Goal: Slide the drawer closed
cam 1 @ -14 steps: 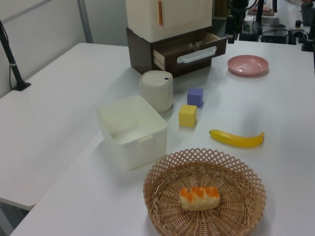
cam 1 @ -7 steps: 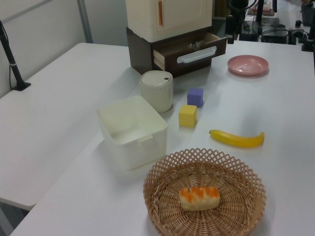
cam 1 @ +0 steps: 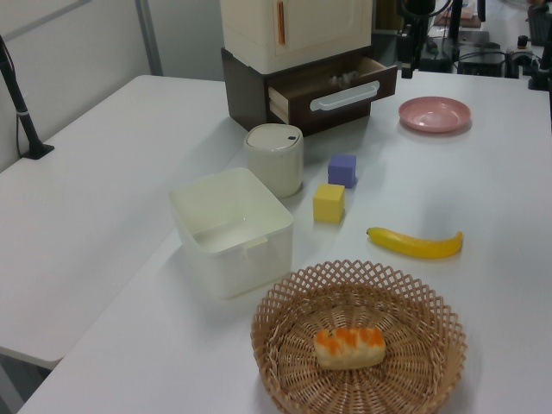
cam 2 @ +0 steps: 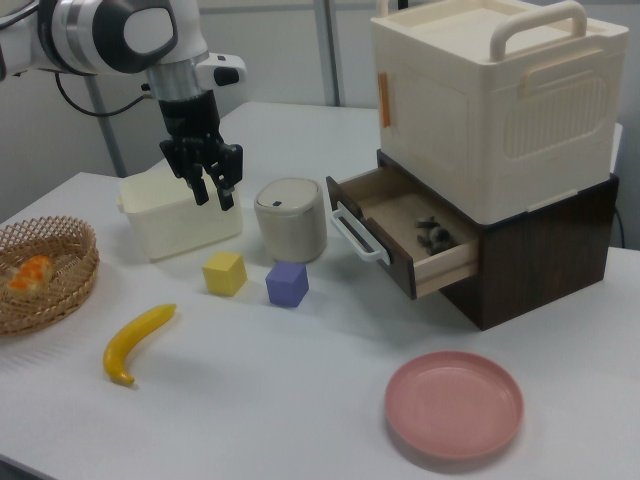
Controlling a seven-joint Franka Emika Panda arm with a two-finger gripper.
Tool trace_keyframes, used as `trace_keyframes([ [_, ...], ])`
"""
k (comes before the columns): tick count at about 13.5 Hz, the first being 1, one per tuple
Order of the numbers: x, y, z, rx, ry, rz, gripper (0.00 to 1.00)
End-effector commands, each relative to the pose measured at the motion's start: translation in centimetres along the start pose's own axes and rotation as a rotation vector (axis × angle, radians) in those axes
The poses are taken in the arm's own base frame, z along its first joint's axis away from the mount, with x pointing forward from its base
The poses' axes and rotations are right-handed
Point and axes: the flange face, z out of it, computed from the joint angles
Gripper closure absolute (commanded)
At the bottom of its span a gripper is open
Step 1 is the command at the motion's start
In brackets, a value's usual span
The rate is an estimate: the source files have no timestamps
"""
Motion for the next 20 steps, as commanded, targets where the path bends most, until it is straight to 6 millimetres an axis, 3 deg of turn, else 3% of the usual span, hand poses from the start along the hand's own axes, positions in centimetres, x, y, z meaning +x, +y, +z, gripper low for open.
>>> trace_keyframes([
  [1,-0.8,-0.3,0.1,0.023,-0.016,-0.025,0.73],
  [6,-0.8,-0.4,0.2,0.023,-0.019,-0.029,1.0],
  [13,-0.4,0.1,0.9,0.019,-0.033,0.008,1.0],
  [16,1.4,2.2,2.2,0.017,-0.034,0.147,1.0],
  [20,4.0,6.1,5.4,0.016,-0.005,0.317,1.0],
])
